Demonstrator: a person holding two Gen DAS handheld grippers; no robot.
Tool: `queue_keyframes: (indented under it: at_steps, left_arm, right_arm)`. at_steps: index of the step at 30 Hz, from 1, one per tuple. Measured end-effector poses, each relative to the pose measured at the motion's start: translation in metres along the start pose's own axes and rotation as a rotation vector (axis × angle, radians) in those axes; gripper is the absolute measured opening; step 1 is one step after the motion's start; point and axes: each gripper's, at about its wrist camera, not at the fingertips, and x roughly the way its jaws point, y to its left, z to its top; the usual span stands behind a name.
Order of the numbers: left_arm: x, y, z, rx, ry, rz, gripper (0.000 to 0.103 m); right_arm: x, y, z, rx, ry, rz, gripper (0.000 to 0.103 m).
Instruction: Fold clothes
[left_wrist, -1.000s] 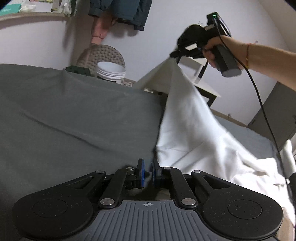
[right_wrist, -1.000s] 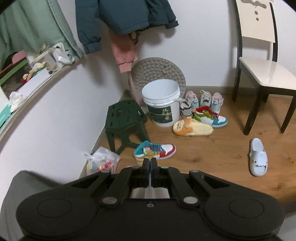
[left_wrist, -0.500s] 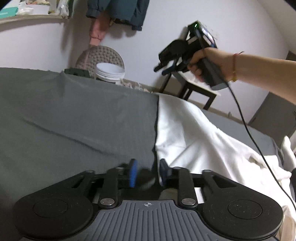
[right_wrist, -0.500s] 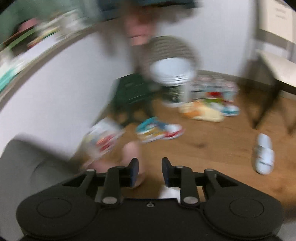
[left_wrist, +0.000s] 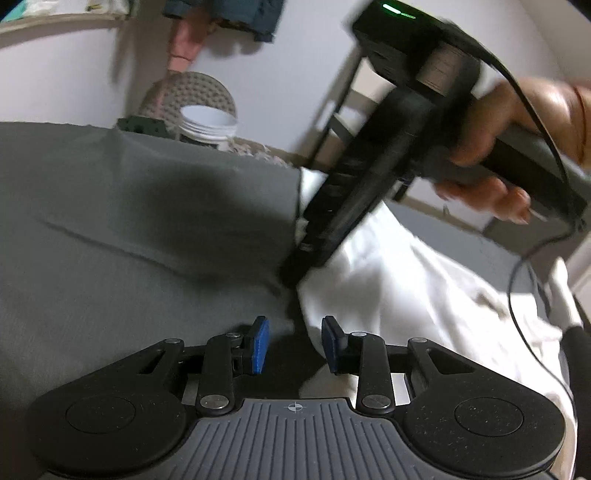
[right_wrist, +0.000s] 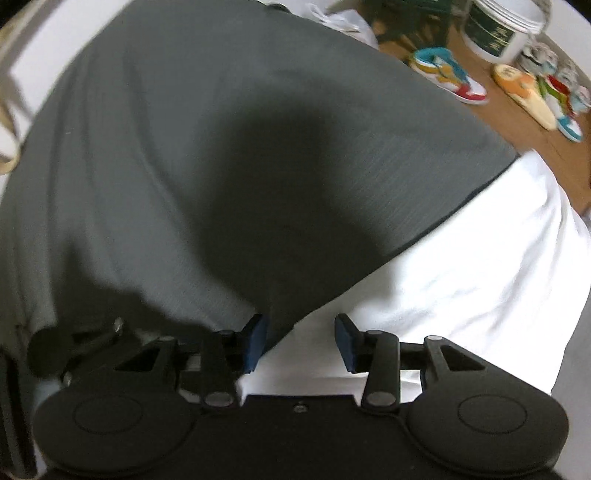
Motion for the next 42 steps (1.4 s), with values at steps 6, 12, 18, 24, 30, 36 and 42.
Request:
queue_keyframes:
  at_steps: [6, 12, 18, 24, 30, 36, 42]
  left_arm:
    - [0.0, -0.002, -0.001, 0.035, 0.021, 0.024, 0.032]
    - [-0.014, 0.007, 0.0, -0.013, -0.074, 0.095, 0.032]
    - [-0.033, 0.029, 0.002, -0.158, -0.228, 0.111, 0.032]
    - [-0.018, 0.006, -0.005, -0.026, -0.187, -0.083, 0.032]
    - [-0.001, -0.037, -0.013, 0.205, -0.114, -0.149, 0.032]
    - [0.012, -0.054, -0.025, 0.298, -0.022, -0.09, 0.032]
    - [0.014, -0.051, -0.021, 0.269, -0.004, -0.059, 0.032]
  right_arm:
    - [-0.002, -0.005, -0.005, 0.029, -0.036, -0.049, 0.002]
    - [-0.022, -0.015, 0.0, 0.11, -0.184, -0.051, 0.001]
    - [-0.027, -0.024, 0.017, 0.186, -0.264, 0.01, 0.001]
    - [-0.055, -0.046, 0.0, 0.159, -0.326, 0.069, 0.035]
    - [-0.088, -0.127, -0.063, 0.163, -0.311, -0.112, 0.042]
    - [-0.079, -0.182, -0.114, 0.184, -0.382, -0.03, 0.042]
    - [-0.058, -0.185, -0.123, 0.148, -0.397, 0.023, 0.042]
